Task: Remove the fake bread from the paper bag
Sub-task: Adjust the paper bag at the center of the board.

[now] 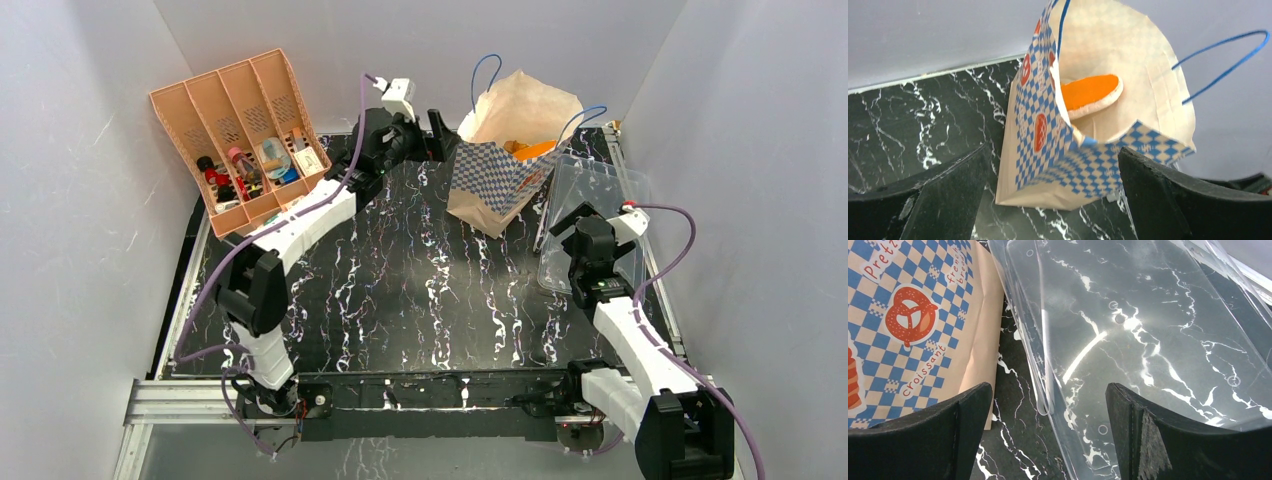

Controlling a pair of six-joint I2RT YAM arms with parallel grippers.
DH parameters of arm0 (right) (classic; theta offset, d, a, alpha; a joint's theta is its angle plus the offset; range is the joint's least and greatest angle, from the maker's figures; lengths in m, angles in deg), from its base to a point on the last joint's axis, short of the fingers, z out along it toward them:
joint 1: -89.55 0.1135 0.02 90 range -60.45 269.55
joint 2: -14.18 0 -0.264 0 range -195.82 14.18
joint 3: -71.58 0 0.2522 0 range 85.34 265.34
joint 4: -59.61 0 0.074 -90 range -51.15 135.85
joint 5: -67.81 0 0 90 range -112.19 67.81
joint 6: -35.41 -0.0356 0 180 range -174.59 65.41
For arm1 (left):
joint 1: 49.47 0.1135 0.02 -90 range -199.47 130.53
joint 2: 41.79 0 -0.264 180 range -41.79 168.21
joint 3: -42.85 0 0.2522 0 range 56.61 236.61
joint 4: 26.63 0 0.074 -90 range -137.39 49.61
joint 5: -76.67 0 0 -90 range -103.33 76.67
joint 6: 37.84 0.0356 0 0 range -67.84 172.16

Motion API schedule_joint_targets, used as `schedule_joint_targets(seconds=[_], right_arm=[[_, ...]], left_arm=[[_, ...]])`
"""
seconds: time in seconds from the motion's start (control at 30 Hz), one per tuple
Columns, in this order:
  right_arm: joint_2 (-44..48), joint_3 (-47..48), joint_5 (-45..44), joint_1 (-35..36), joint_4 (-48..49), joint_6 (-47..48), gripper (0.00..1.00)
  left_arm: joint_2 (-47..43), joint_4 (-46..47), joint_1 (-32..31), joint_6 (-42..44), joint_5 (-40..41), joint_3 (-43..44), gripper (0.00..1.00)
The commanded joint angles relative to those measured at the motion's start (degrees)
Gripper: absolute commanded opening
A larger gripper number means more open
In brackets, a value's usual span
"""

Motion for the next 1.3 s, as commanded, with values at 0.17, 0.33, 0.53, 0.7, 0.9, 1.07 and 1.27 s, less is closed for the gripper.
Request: schedule_joint_targets(seconds=[0.17,0.33,0.53,0.7,0.9,1.07,1.27], right_arm=[[-3.5,3.5,-0.5,0.3,0.0,2.2,0.75],[-7.5,4.6,0.4,0.4,0.9,3.0,0.72],[-10.7,5.4,0.8,0.6,1.9,2.8,0.7],[-11.2,6.0,1.3,0.8,2.4,3.2,0.7],[-11.2,7.3,2.1,1.4,2.3,4.3,0.66],[-11.8,7.8,1.5,2.9,2.6,4.9,0.64],[-13.1,7.7,-0.9,6.6,3.3,6.3,0.61]], left_arm=[[10.4,-4.4,-0.9,-0.8,-0.8,20.7,0.98],[17.5,-10.7,-1.4,1.2,-2.8,32.1,0.98],[23.2,-14.0,-1.5,1.9,-5.3,40.0,0.98],[26.3,-15.1,-1.5,3.9,-4.7,43.8,0.98],[29.8,-16.8,-1.8,6.0,-2.5,46.8,0.98],[32.8,-19.3,-3.9,10.5,1.7,49.3,0.98],[35.1,-19.0,-7.2,17.5,8.3,49.6,0.91]])
